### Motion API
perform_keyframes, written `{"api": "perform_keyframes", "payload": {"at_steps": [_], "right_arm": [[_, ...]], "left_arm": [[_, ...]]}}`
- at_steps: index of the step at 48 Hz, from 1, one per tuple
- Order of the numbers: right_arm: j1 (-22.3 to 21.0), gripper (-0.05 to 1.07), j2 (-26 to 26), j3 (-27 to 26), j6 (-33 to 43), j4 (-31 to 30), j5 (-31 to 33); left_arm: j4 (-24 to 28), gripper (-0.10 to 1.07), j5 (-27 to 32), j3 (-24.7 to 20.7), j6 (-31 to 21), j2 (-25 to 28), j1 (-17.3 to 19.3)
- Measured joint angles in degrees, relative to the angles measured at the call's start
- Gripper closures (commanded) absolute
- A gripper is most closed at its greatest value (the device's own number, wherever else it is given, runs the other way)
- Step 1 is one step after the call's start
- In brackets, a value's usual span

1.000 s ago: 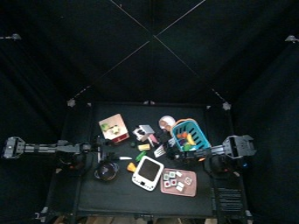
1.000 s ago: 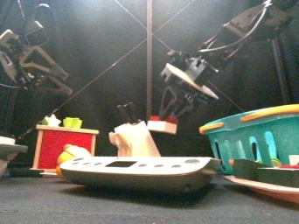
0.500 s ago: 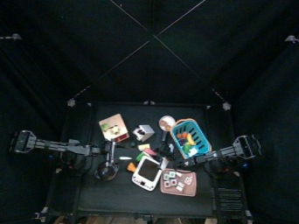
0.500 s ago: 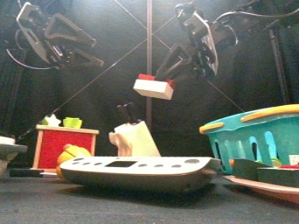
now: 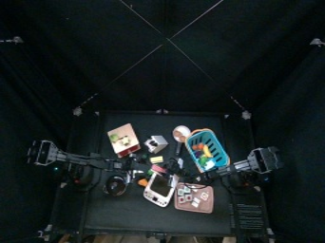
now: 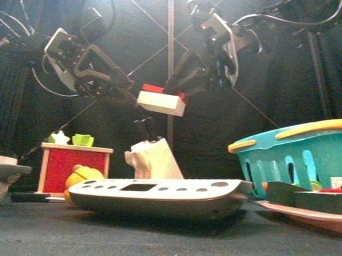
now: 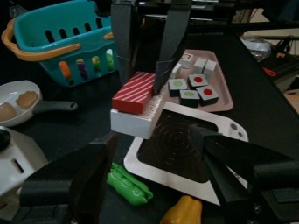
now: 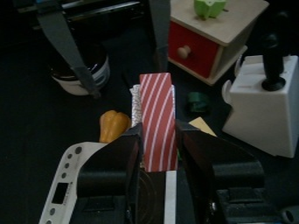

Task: Separate salmon and rice

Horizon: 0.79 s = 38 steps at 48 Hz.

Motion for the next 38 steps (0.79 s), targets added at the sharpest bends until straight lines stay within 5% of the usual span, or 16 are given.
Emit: {"api": "perform_keyframes", "payload": {"at_steps": [25,38], "right_arm": [[0.88,0.40,0.44,-0.18,-0.09,-1.85,-0.44],[0.88,0.40,0.44,-0.26,-0.09,-1.85,-0.44]], "left_arm": [[0.44,-0.02,-0.09,-3.43,0.00,5.27,-0.26],[0.88,-0.01,-5.19,-3.96,-0.09,7.73,-0.44]]}}
